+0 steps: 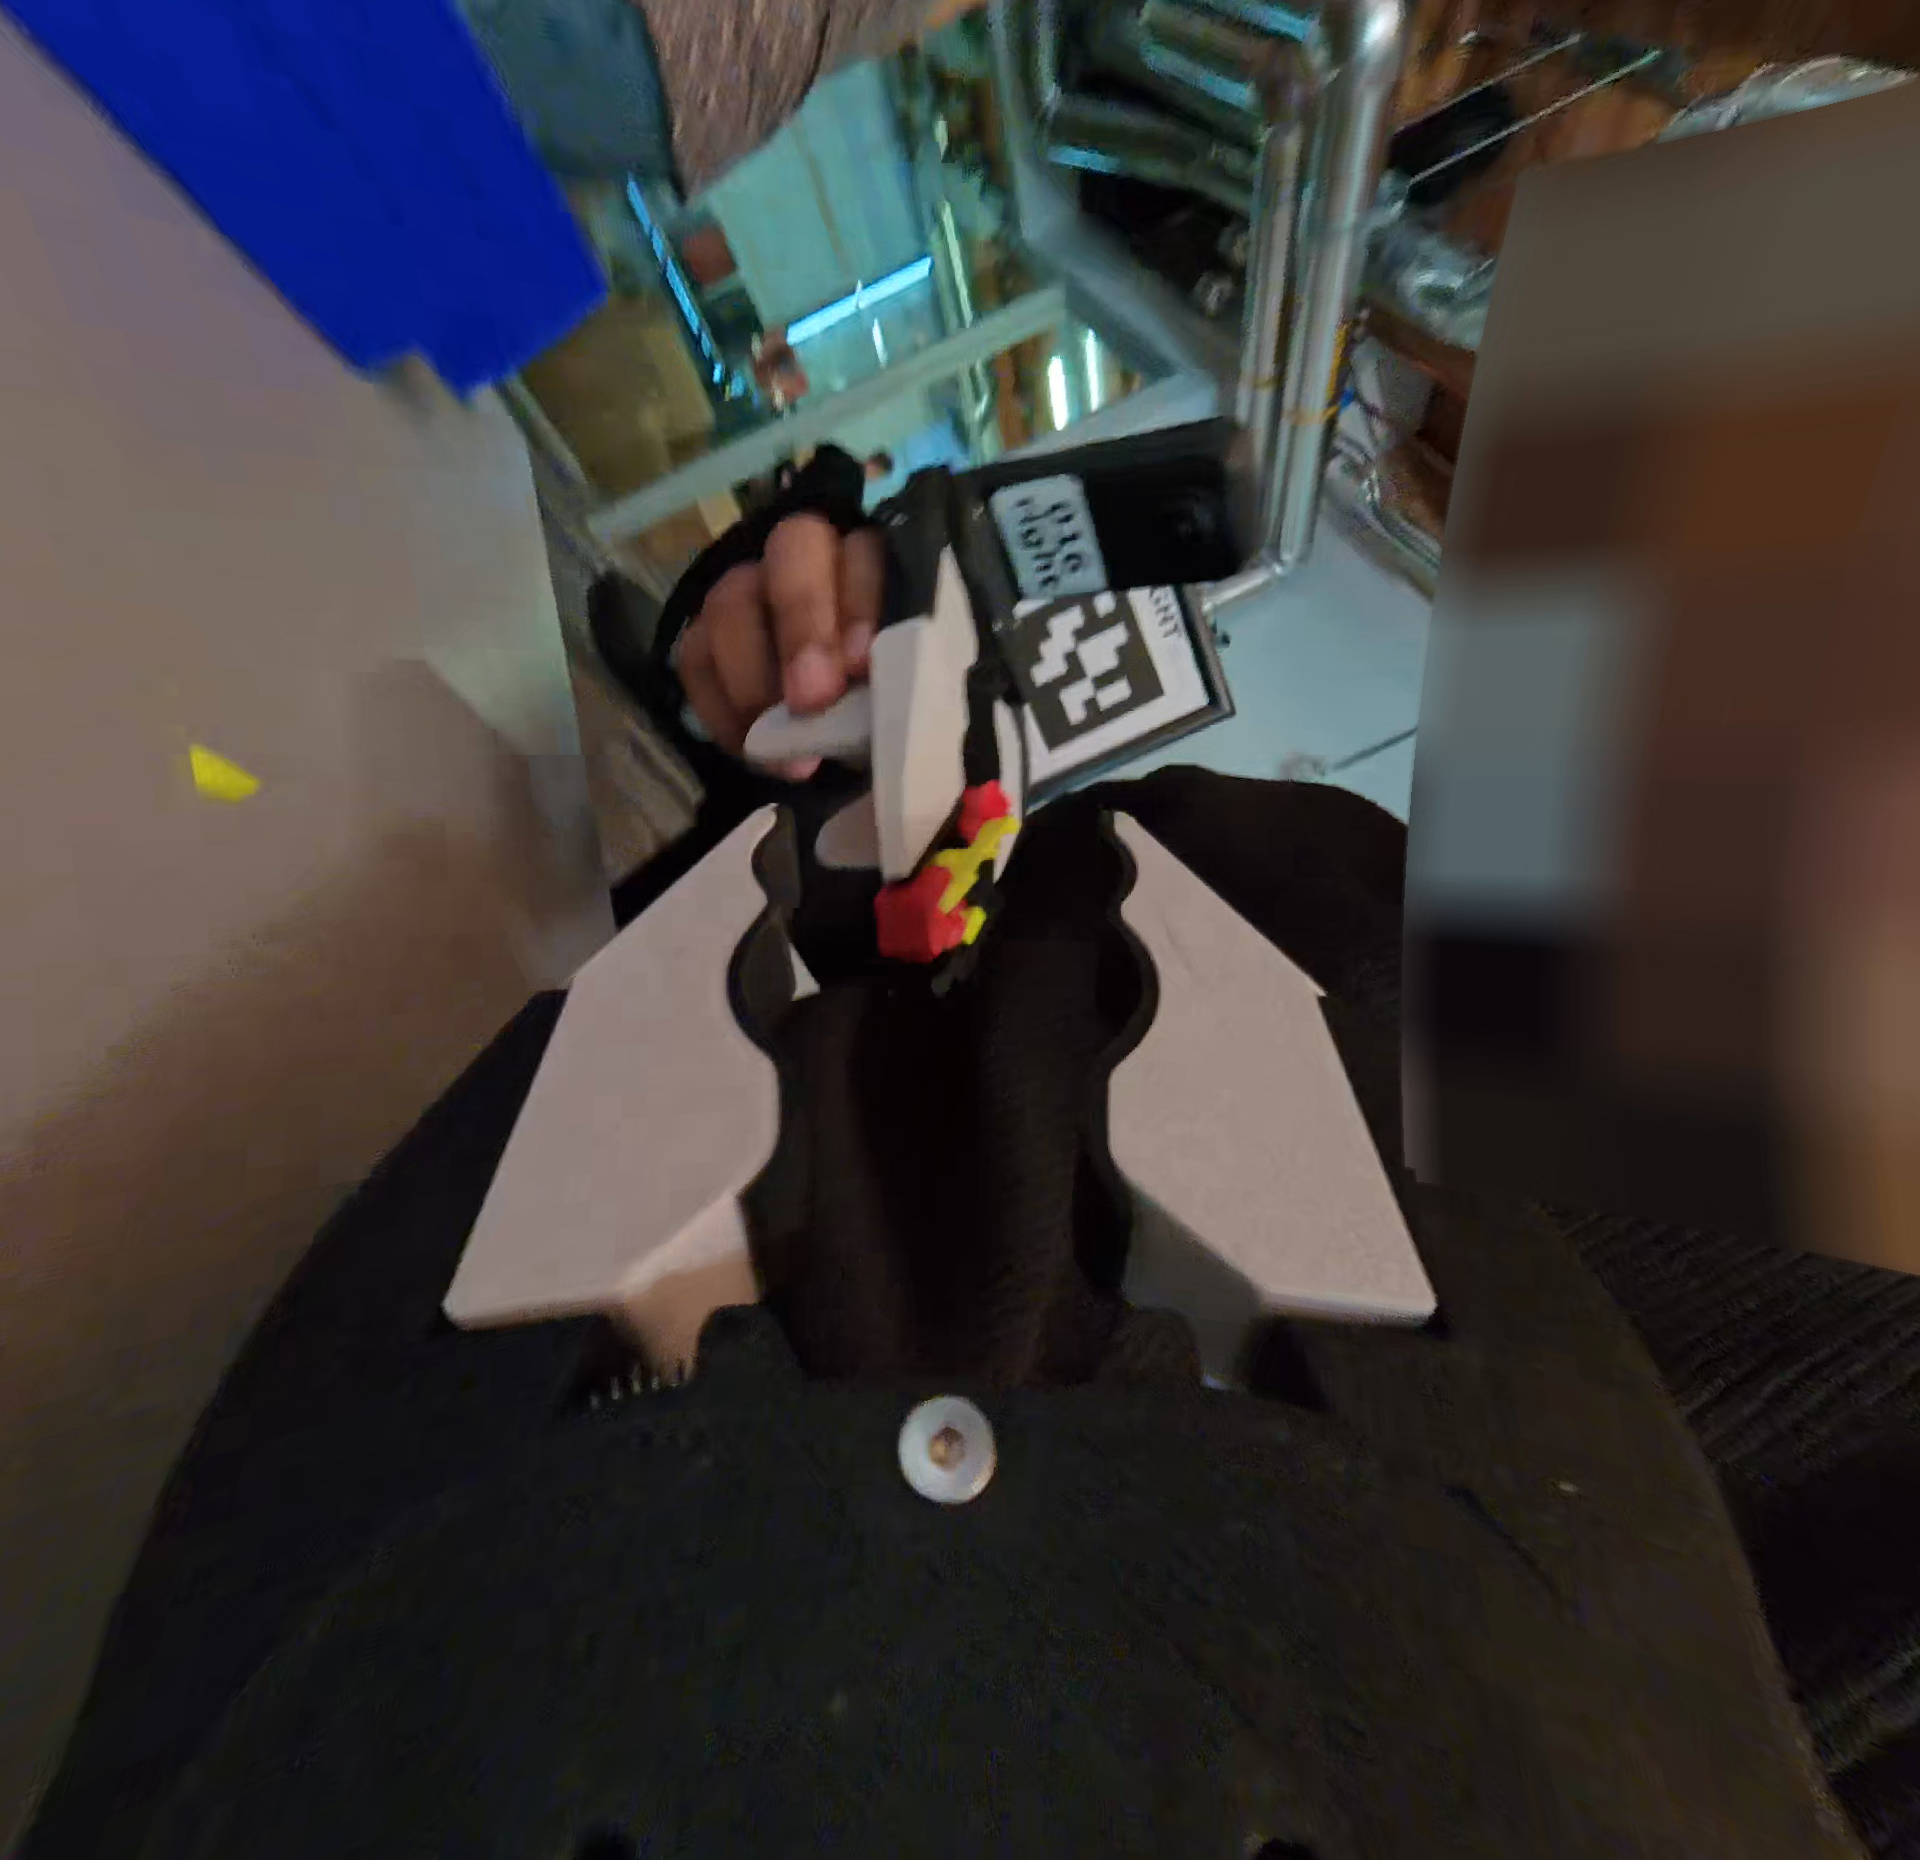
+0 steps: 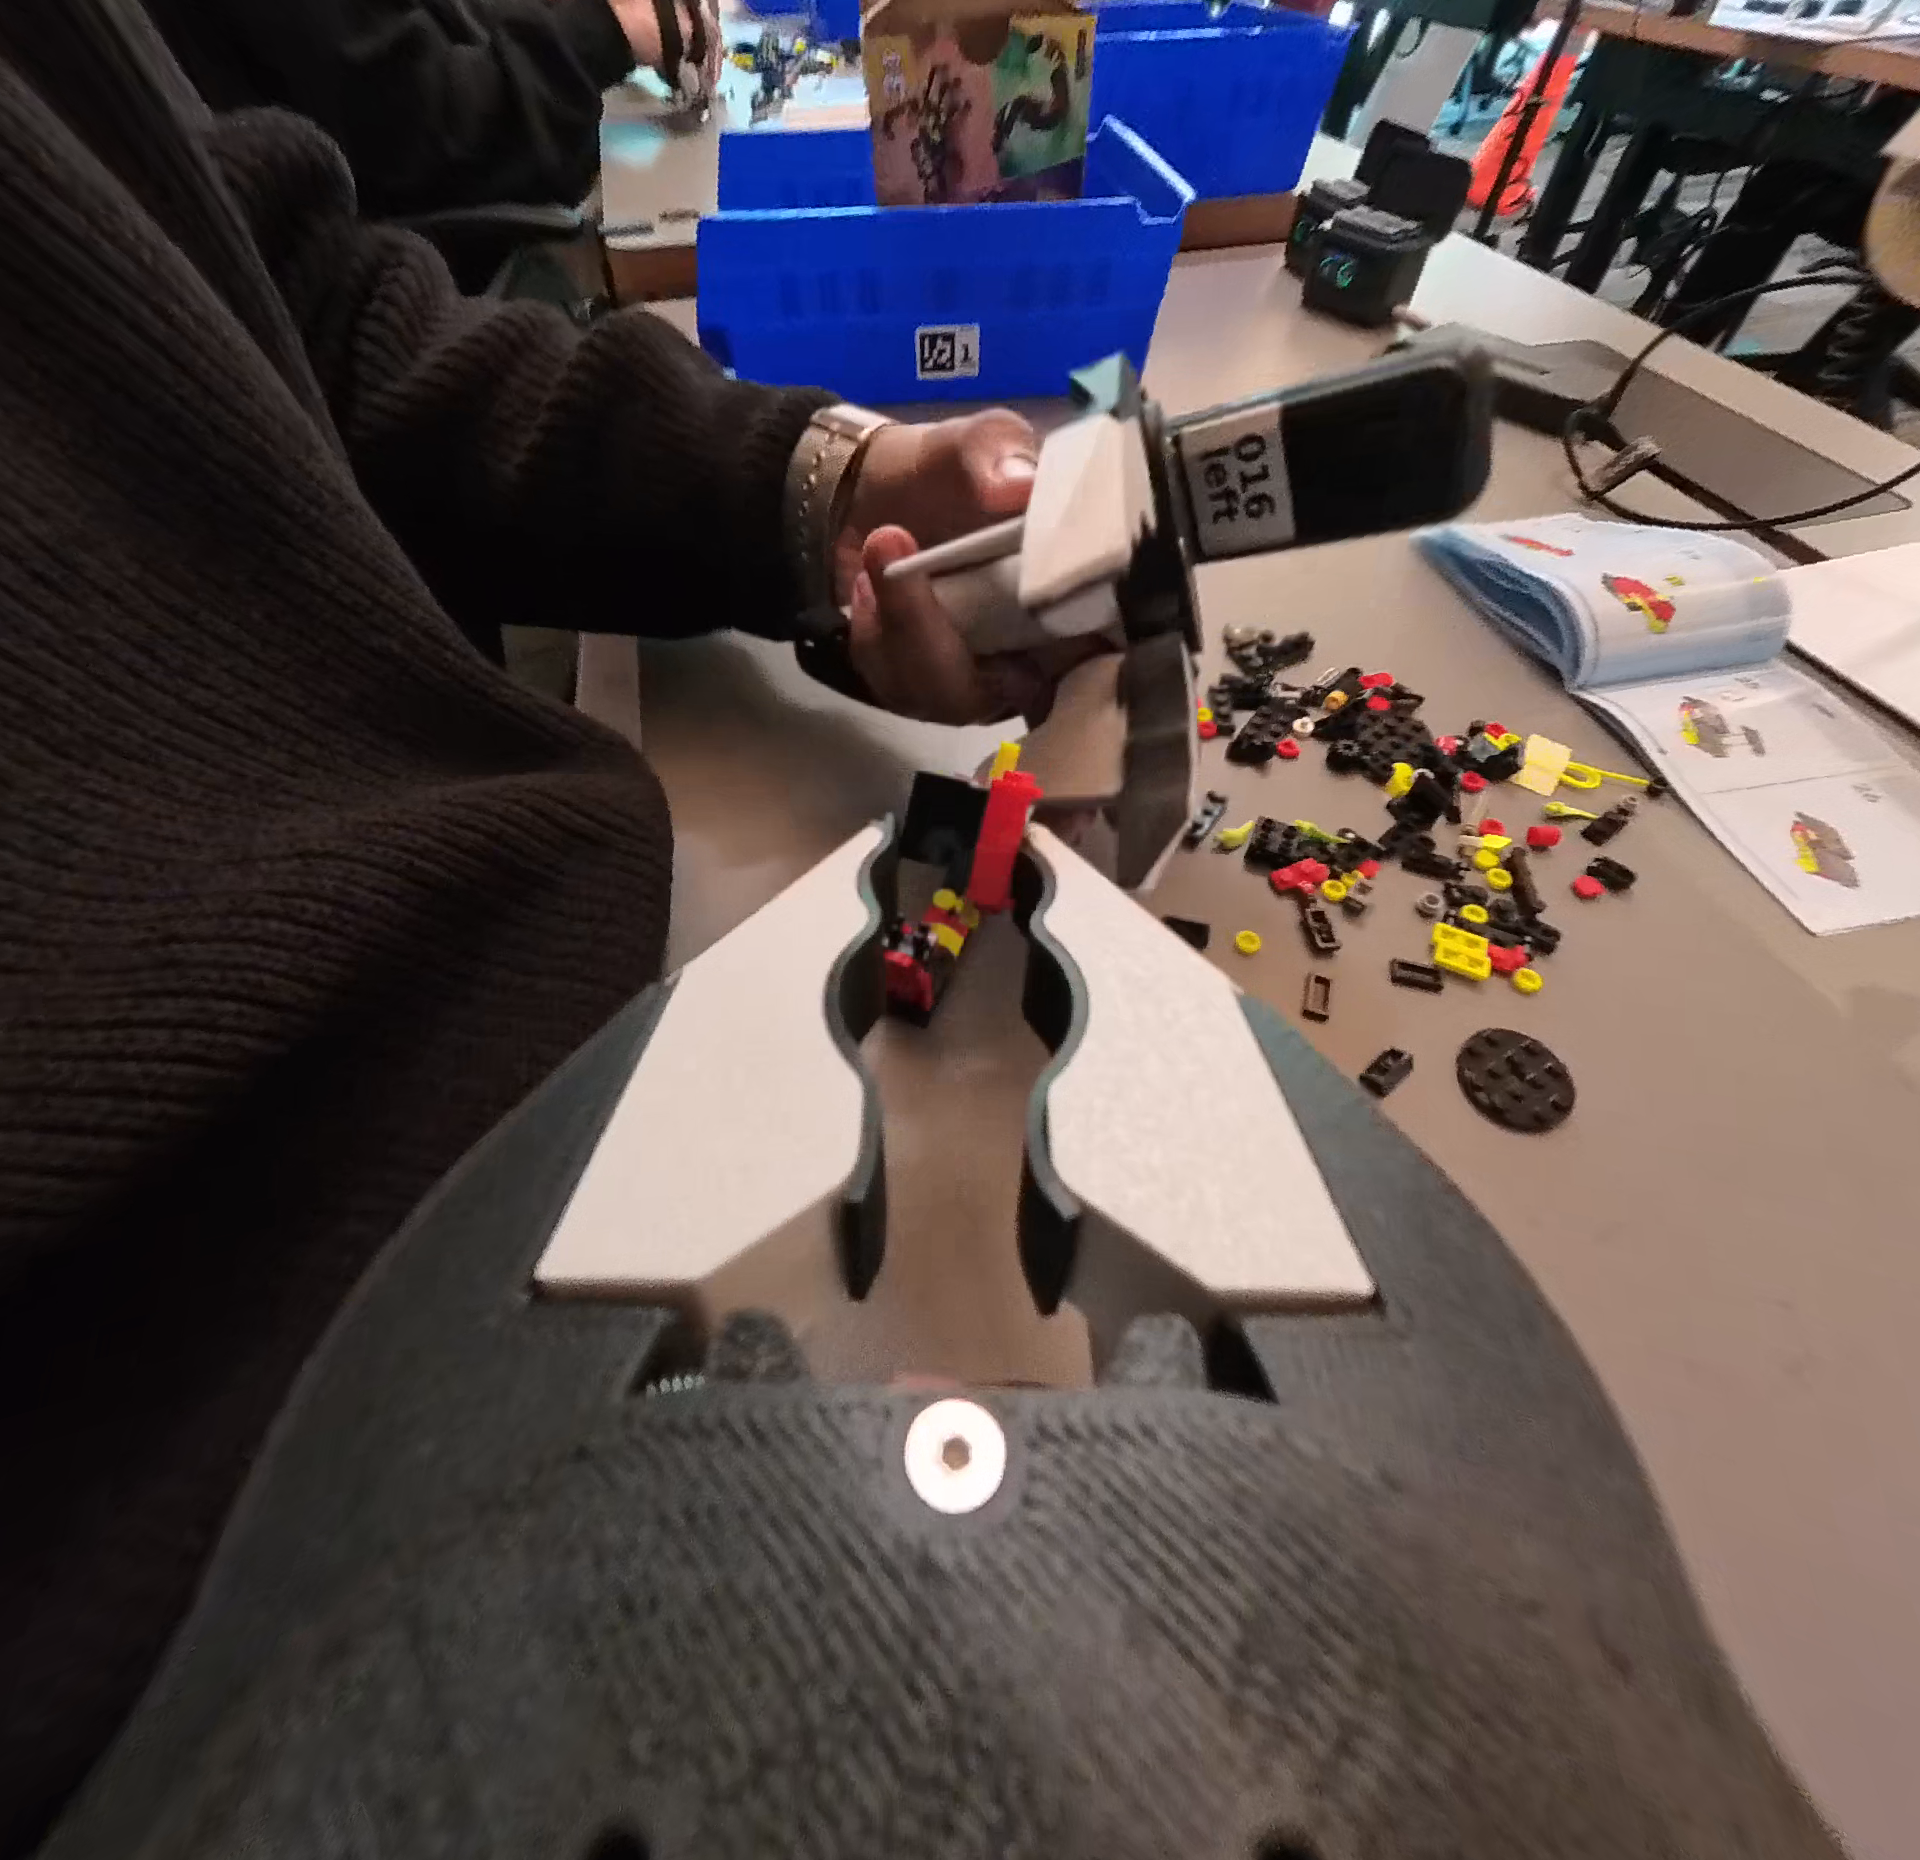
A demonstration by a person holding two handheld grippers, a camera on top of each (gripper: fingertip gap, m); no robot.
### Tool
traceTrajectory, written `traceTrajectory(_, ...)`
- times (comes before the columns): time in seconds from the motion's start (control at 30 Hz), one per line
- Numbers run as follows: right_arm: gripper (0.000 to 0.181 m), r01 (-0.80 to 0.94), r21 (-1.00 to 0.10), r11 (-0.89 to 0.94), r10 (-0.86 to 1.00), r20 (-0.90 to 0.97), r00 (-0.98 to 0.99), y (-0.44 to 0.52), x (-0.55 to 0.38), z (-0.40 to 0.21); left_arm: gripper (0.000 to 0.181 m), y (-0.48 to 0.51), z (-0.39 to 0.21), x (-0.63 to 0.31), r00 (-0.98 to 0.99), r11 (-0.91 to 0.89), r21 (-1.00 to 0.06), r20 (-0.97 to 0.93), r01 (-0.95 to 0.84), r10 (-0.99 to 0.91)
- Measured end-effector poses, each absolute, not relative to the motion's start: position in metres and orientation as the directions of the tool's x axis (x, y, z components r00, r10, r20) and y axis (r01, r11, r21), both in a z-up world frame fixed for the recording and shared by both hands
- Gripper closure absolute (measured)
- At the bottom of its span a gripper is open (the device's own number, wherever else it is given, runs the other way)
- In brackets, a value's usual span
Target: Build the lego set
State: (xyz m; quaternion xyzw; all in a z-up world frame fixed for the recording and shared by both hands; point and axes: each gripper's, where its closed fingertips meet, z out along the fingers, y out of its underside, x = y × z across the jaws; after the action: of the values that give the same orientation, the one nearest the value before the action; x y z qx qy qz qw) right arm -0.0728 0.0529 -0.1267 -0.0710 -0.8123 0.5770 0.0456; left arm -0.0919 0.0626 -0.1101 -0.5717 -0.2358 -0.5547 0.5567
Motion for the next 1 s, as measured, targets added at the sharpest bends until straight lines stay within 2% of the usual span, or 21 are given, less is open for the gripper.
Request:
traceTrajectory(0.1, 0.163, 0.09, -0.958, 0.272, 0.216, -0.03, -0.976, 0.057, -0.082, -0.119, 0.125, 0.056, -0.091, -0.095, 0.387, -0.178, -0.487, 0.828, 0.855, -0.406)
traceTrajectory(0.23, 0.162, 0.131, -0.981, 0.146, 0.279, -0.087, -0.956, 0.061, -0.094, -0.101, 0.125, 0.062, -0.09, -0.102, 0.587, -0.056, -0.638, 0.736, 0.768, -0.338)
traceTrajectory(0.33, 0.162, 0.129, -0.989, 0.065, 0.317, -0.102, -0.943, 0.061, -0.099, -0.089, 0.128, 0.07, -0.088, -0.098, 0.669, -0.018, -0.704, 0.682, 0.71, -0.296)
traceTrajectory(0.47, 0.162, 0.116, -0.993, 0.037, 0.341, -0.097, -0.935, 0.058, -0.099, -0.083, 0.128, 0.079, -0.088, -0.095, 0.704, -0.005, -0.731, 0.659, 0.682, -0.264)
traceTrajectory(0.57, 0.163, 0.147, -0.987, 0.059, 0.361, -0.117, -0.925, 0.057, -0.101, -0.09, 0.149, 0.08, -0.087, -0.089, 0.718, -0.009, -0.751, 0.635, 0.661, -0.285)
traceTrajectory(0.77, 0.162, 0.163, -0.983, 0.086, 0.367, -0.121, -0.922, 0.062, -0.105, -0.095, 0.154, 0.079, -0.092, -0.096, 0.735, -0.012, -0.759, 0.634, 0.651, -0.241)
traceTrajectory(0.83, 0.152, 0.17, -0.982, 0.086, 0.394, -0.124, -0.911, 0.068, -0.111, -0.095, 0.16, 0.075, -0.09, -0.104, 0.74, 0.024, -0.756, 0.634, 0.654, -0.223)
traceTrajectory(0.93, 0.158, 0.226, -0.974, 0.027, 0.388, -0.198, -0.9, 0.075, -0.116, -0.092, 0.161, 0.068, -0.09, -0.112, 0.751, 0.045, -0.76, 0.63, 0.649, -0.199)
traceTrajectory(1.0, 0.156, 0.272, -0.962, -0.006, 0.36, -0.256, -0.897, 0.076, -0.117, -0.091, 0.161, 0.066, -0.09, -0.116, 0.761, 0.054, -0.766, 0.622, 0.64, -0.184)
